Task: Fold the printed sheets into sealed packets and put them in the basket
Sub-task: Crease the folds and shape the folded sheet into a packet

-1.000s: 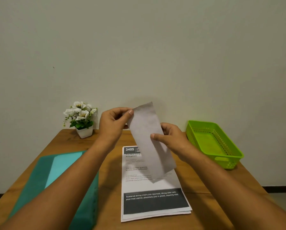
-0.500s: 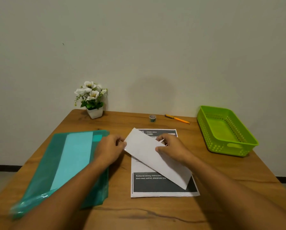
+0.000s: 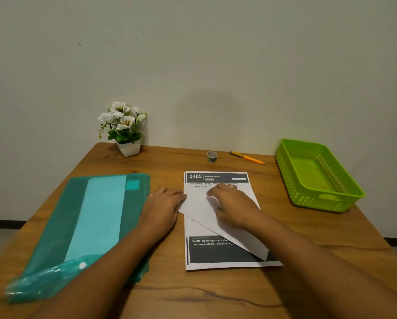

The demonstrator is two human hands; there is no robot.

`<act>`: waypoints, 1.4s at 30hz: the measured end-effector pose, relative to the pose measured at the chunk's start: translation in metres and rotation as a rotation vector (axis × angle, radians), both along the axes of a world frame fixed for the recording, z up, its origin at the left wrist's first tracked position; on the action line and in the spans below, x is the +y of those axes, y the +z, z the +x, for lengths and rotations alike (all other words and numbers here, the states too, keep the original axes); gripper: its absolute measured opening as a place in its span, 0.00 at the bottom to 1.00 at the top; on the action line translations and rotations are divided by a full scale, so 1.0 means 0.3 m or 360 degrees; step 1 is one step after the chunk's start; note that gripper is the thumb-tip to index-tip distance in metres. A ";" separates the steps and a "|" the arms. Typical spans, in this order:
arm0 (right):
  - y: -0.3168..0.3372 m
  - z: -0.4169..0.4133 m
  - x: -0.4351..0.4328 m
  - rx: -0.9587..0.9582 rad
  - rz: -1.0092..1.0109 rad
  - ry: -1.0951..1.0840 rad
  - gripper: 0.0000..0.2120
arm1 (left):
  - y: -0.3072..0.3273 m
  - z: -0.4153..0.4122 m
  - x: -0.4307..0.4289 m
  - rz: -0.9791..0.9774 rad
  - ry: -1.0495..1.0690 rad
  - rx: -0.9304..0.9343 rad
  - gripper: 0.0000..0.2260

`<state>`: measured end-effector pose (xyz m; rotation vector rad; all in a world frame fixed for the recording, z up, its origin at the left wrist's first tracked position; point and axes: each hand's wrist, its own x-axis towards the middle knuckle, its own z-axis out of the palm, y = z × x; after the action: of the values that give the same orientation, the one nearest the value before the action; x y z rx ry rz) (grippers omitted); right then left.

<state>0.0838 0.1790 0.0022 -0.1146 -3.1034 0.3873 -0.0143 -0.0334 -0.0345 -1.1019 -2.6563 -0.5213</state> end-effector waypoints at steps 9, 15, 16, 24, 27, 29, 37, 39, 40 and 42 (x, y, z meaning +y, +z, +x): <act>-0.022 -0.124 -0.086 -0.0052 0.0425 0.0386 0.29 | 0.054 0.005 0.015 -0.0350 -0.0048 0.0096 0.18; -0.044 -0.135 -0.075 -0.0018 0.0382 0.0382 0.28 | 0.072 0.003 -0.079 -0.0394 -0.0191 0.0048 0.13; -0.049 -0.133 -0.076 -0.0002 0.0365 0.0379 0.27 | 0.061 0.006 -0.101 -0.0321 -0.0219 0.0003 0.15; -0.056 -0.140 -0.134 0.0210 0.0361 0.0433 0.17 | -0.017 0.034 -0.166 0.0007 -0.0244 -0.0113 0.20; -0.083 -0.140 -0.176 0.0305 0.0389 0.0604 0.14 | -0.013 0.038 -0.165 0.0016 -0.0250 -0.0094 0.17; -0.098 -0.147 -0.179 0.0364 0.0382 0.0616 0.14 | -0.012 0.040 -0.164 0.0007 -0.0244 -0.0093 0.16; -0.082 -0.176 -0.109 0.0359 0.0362 0.0436 0.25 | -0.009 0.039 -0.170 -0.0002 -0.0259 -0.0116 0.18; -0.075 -0.197 -0.103 0.0320 0.0370 0.0397 0.25 | -0.010 0.041 -0.173 0.0003 -0.0243 -0.0131 0.18; -0.072 -0.206 -0.103 0.0304 0.0379 0.0385 0.24 | -0.009 0.042 -0.174 0.0005 -0.0237 -0.0137 0.18; -0.064 -0.215 -0.108 0.0289 0.0399 0.0357 0.23 | -0.008 0.044 -0.172 0.0003 -0.0226 -0.0136 0.19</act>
<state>0.0192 0.1467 -0.0170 0.2578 -2.9580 0.0056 -0.0010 -0.0850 -0.0370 -1.3029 -2.6617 -0.6097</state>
